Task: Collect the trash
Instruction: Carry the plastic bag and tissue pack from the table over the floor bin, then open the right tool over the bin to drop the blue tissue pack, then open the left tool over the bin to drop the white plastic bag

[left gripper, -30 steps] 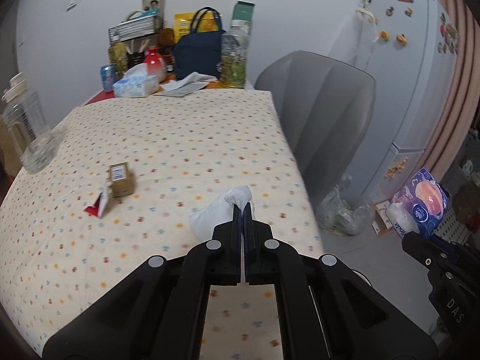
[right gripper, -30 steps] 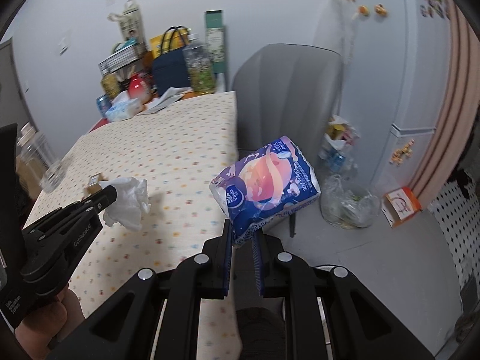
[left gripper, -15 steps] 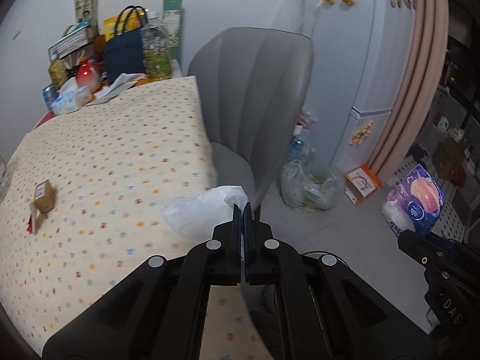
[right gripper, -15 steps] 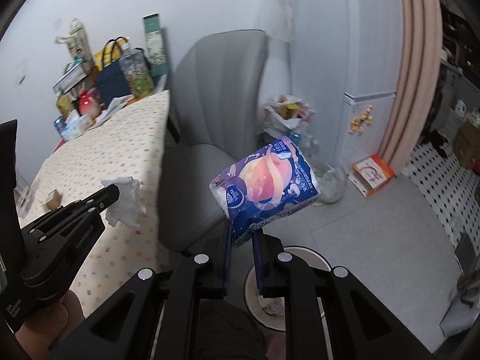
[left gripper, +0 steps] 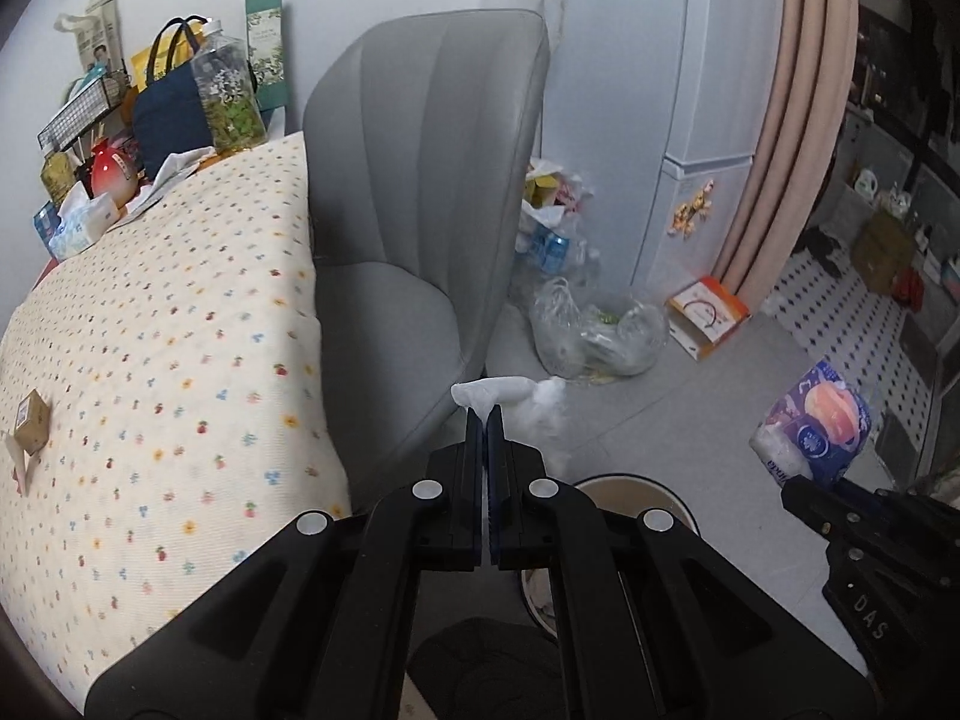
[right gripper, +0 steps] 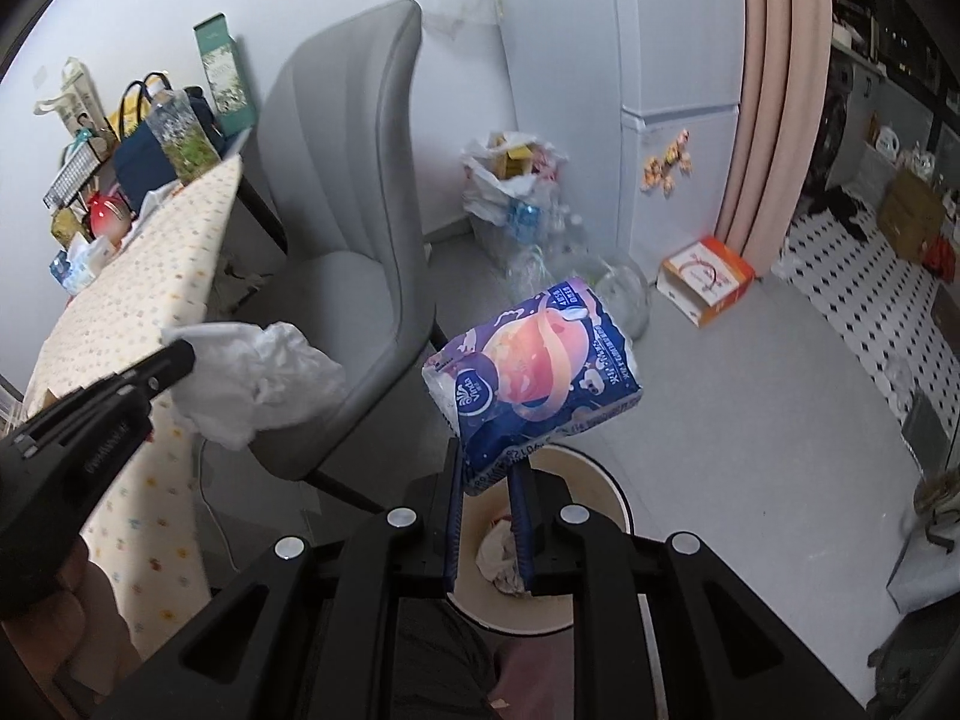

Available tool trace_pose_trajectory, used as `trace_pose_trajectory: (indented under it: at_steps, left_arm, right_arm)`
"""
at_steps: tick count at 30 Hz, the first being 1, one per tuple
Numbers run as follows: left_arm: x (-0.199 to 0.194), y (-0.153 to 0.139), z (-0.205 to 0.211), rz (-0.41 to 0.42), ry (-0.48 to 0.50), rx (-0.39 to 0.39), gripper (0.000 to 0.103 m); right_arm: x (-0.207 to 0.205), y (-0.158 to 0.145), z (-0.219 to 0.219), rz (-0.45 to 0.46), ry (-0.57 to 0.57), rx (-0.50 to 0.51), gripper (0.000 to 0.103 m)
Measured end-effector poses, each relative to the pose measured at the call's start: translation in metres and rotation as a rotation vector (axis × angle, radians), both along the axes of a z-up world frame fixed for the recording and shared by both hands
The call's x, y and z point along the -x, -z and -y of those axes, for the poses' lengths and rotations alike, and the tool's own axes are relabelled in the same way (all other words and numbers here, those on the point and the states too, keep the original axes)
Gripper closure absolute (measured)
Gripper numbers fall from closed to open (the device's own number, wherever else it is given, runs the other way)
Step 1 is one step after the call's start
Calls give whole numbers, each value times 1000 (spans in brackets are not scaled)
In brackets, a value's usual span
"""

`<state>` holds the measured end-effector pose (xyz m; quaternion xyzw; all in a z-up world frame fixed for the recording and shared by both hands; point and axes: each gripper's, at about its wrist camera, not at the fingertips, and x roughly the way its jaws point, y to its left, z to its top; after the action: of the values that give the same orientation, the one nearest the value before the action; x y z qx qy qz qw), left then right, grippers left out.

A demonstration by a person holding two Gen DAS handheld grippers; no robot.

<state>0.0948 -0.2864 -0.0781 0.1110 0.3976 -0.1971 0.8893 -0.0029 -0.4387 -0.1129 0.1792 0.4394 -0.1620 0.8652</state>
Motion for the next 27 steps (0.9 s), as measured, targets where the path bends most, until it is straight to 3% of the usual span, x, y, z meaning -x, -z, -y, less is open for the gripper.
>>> trace_pose_trajectory:
  at_steps: [3,6,17,27]
  left_arm:
    - [0,5,6,-7,4,-15,101]
    - [0,9,10,-9,9,-26,101]
    - [5,14,25,-15,35,-41,101]
    - [26,18,63,-34,126,-33,101]
  right_arm:
    - [-2,11,3,-20,1,-18,84]
    - [-1,18,7,-25,14,-23,65]
    - [14,23,27,-28,70,-29,63]
    - [46,11,58,-10,170,-7,61]
